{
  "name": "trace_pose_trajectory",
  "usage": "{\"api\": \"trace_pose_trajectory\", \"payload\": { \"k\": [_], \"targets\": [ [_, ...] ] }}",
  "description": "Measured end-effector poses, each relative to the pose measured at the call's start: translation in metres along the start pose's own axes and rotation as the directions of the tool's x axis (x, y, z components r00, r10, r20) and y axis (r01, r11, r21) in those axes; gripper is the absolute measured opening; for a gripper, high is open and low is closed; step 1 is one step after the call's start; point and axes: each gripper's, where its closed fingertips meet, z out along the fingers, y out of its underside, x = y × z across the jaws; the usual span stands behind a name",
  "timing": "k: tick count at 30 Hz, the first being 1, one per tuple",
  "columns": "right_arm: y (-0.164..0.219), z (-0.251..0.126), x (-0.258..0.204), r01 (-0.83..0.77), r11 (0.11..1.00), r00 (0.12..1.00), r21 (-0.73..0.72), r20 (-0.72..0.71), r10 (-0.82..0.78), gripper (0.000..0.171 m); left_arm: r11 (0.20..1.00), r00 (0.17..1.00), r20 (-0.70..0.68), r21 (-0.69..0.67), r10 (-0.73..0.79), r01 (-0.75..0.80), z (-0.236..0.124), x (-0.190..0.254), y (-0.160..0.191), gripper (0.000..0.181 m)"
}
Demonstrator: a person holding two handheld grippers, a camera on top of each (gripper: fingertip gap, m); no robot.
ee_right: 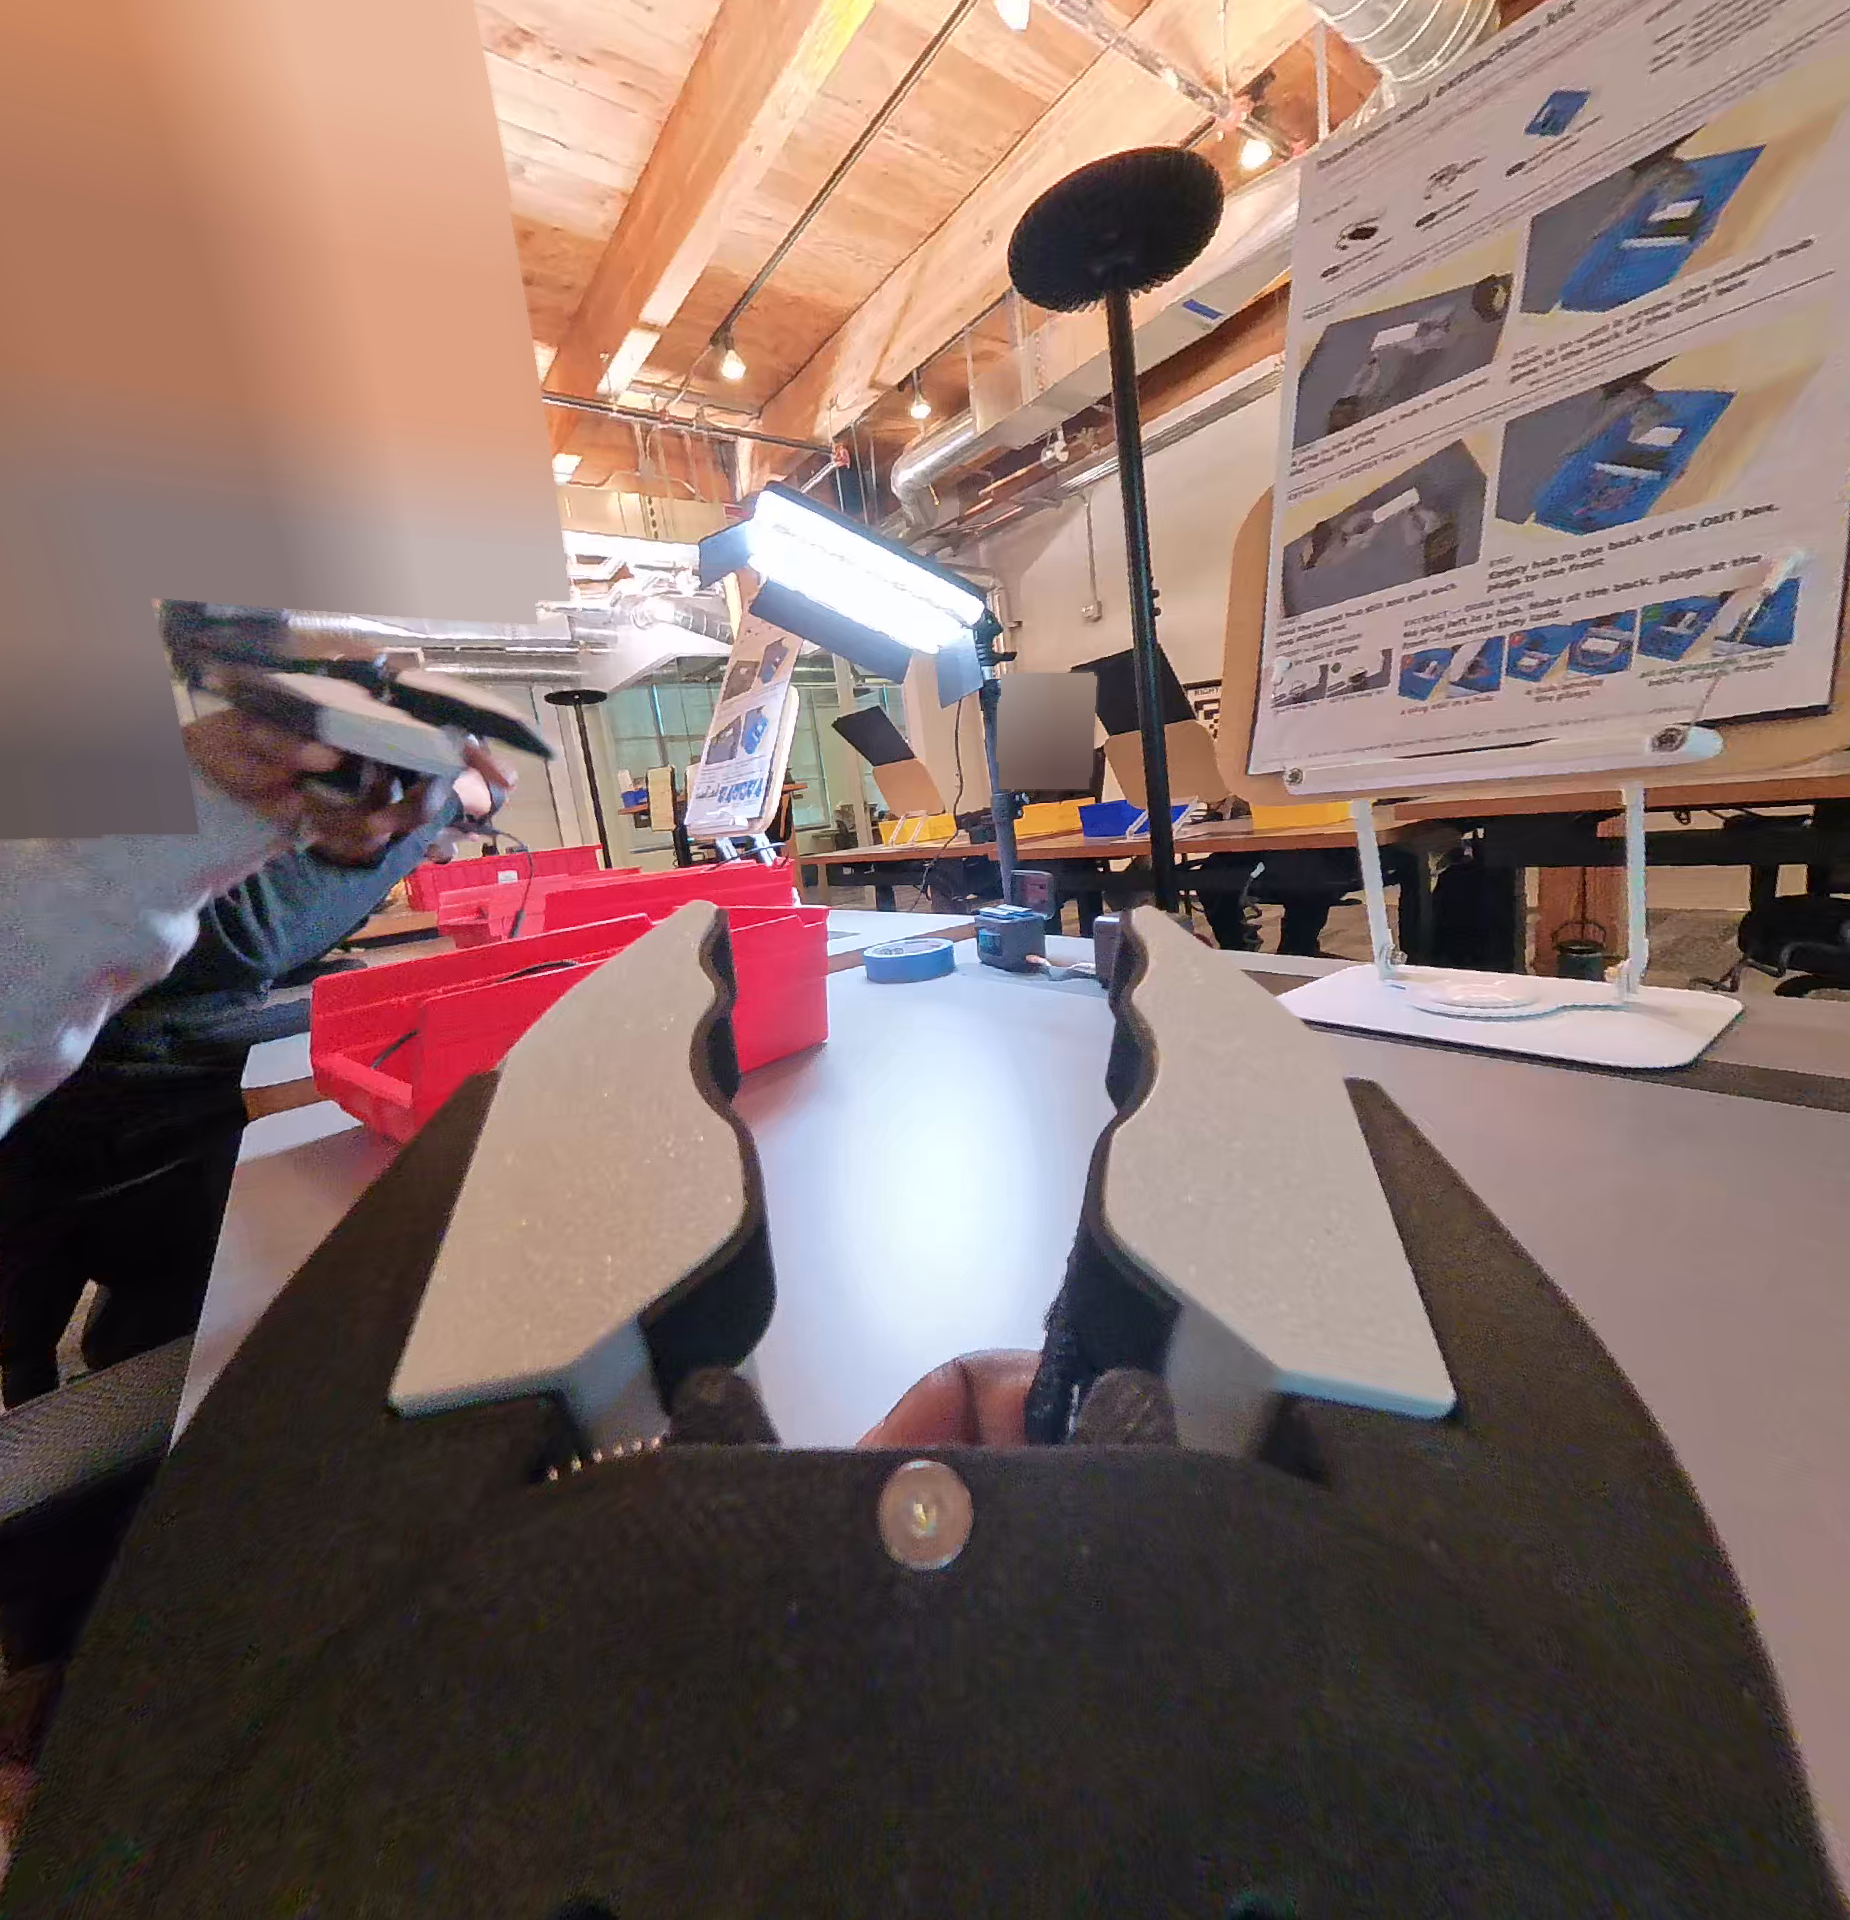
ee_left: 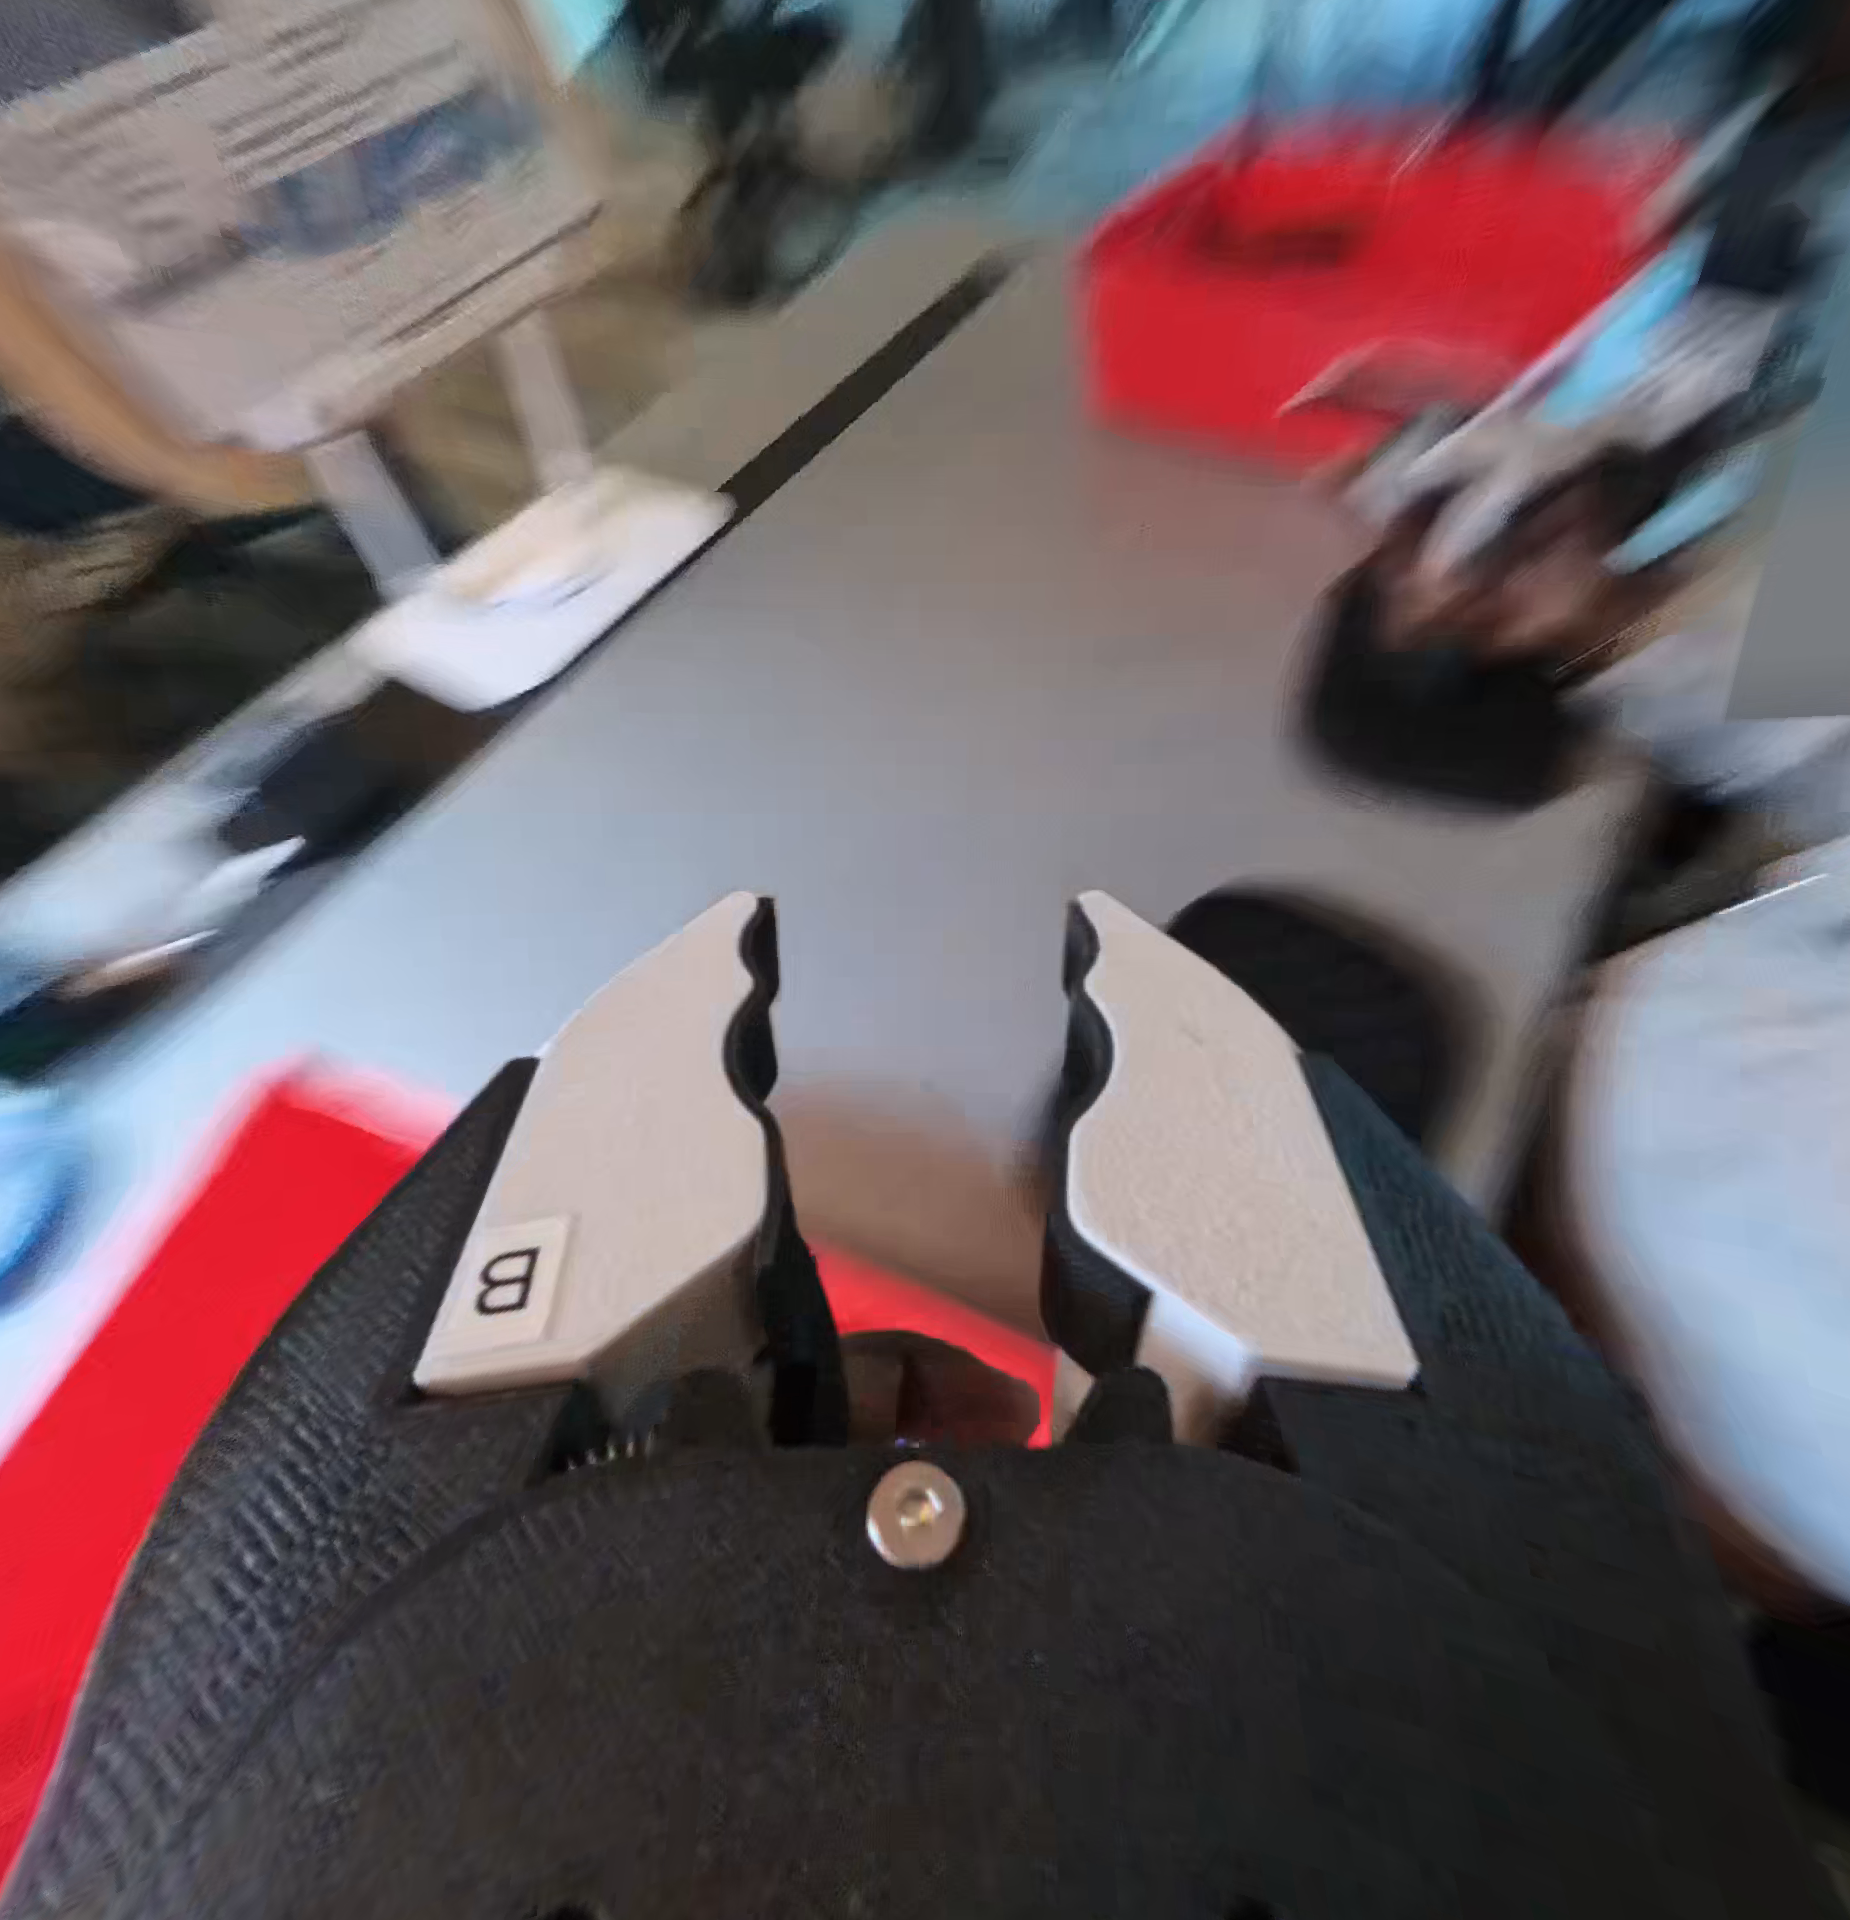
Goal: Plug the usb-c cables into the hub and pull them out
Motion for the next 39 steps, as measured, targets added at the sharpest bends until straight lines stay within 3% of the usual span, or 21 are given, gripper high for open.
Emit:
{"api": "trace_pose_trajectory", "payload": {
  "k": [2, 3, 7, 12, 16, 23, 27, 31, 35, 39],
  "targets": [
    [0.002, 0.001, -0.002, 0.016, 1.000, 1.000, -0.011, 0.008, -0.016, 0.069, 0.946, 0.960, 0.200, -0.296, 0.196, -0.132, -0.025, -0.082, 0.032, 0.057],
    [0.003, 0.001, -0.004, 0.024, 1.000, 1.000, -0.015, 0.013, -0.024, 0.069, 0.893, 0.947, 0.207, -0.429, 0.244, -0.137, -0.035, -0.114, 0.052, 0.058],
    [0.004, 0.002, -0.006, 0.034, 0.999, 0.999, -0.021, 0.023, -0.034, 0.067, 0.605, 0.968, -0.017, -0.777, 0.252, -0.171, -0.057, -0.176, 0.137, 0.061],
    [0.002, 0.001, -0.003, 0.009, 1.000, 1.000, -0.012, 0.018, -0.009, 0.066, 0.241, 0.935, -0.266, -0.916, 0.235, -0.322, -0.058, -0.202, 0.202, 0.054],
    [0.000, 0.000, 0.000, -0.003, 1.000, 1.000, 0.002, 0.008, 0.003, 0.066, 0.060, 0.915, -0.379, -0.919, 0.140, -0.390, -0.056, -0.206, 0.242, 0.049],
    [0.001, 0.000, 0.003, -0.022, 1.000, 1.000, -0.004, 0.002, 0.022, 0.066, -0.031, 0.887, -0.458, -0.889, 0.065, -0.457, -0.052, -0.197, 0.276, 0.048],
    [0.000, -0.001, 0.003, -0.020, 1.000, 1.000, 0.002, -0.004, 0.020, 0.064, -0.041, 0.866, -0.494, -0.869, 0.078, -0.493, -0.046, -0.192, 0.289, 0.042],
    [-0.001, -0.002, 0.005, -0.023, 1.000, 1.000, 0.007, -0.010, 0.023, 0.063, -0.002, 0.847, -0.515, -0.855, 0.136, -0.519, -0.045, -0.196, 0.290, 0.028],
    [-0.001, -0.002, 0.006, -0.028, 1.000, 1.000, 0.008, -0.014, 0.028, 0.061, 0.010, 0.826, -0.525, -0.842, 0.205, -0.539, -0.046, -0.201, 0.275, 0.027],
    [-0.002, -0.002, 0.005, -0.018, 1.000, 1.000, 0.014, -0.013, 0.018, 0.061, 0.098, 0.858, -0.438, -0.874, 0.270, -0.476, -0.058, -0.207, 0.233, 0.026]
  ]
}}
